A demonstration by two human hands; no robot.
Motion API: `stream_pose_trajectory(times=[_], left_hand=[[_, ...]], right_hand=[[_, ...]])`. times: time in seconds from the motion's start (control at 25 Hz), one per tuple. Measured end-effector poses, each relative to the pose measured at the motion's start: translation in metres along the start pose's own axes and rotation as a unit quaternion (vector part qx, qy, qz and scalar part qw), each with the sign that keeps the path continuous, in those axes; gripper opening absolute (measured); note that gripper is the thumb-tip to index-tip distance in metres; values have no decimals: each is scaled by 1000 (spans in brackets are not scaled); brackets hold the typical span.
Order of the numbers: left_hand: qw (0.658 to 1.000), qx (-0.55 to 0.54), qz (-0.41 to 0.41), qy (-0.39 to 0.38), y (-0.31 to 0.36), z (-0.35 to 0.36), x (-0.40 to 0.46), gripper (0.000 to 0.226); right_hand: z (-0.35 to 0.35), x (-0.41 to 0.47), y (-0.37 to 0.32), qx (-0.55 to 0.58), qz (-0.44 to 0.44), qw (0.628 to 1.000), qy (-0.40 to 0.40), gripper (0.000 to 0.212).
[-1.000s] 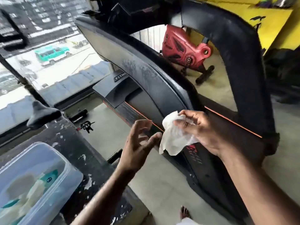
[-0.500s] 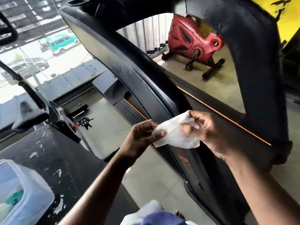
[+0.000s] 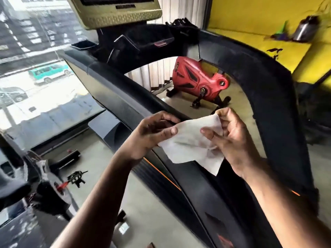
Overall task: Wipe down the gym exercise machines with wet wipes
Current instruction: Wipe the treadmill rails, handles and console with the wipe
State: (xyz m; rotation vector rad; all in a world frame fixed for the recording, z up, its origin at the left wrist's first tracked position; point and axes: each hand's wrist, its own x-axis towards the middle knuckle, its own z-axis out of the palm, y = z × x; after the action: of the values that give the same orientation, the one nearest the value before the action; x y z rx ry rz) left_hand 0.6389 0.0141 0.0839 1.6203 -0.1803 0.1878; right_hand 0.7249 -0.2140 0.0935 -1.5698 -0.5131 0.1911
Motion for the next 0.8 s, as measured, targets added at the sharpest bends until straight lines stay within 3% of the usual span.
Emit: stream_pose_trajectory(times=[0.12, 0.24, 0.32, 0.44, 0.56, 0.72, 0.8], left_hand=[[995, -80, -35, -52, -15, -40, 11, 70], [993, -114, -21, 29, -20, -50, 24, 71], [995, -78, 15, 68, -19, -60, 32, 69], [990, 52, 81, 104, -10, -75, 44, 69], [972, 175, 142, 64, 2, -89, 47, 84], [955, 238, 147, 97, -2, -130, 67, 75], [951, 261, 148, 70, -5, -155, 80, 61]], right_hand=[[31, 35, -9, 19, -11, 999, 41, 47], [38, 53, -22, 31, 8, 999, -40, 70], [41, 62, -27, 31, 6, 995, -90, 86], [43, 85, -19, 15, -71, 996, -48, 74], [53, 103, -11, 68, -152, 985, -41, 55], [76, 123, -8, 65, -167, 979, -96, 42], [87, 138, -8, 28, -136, 982, -124, 49]])
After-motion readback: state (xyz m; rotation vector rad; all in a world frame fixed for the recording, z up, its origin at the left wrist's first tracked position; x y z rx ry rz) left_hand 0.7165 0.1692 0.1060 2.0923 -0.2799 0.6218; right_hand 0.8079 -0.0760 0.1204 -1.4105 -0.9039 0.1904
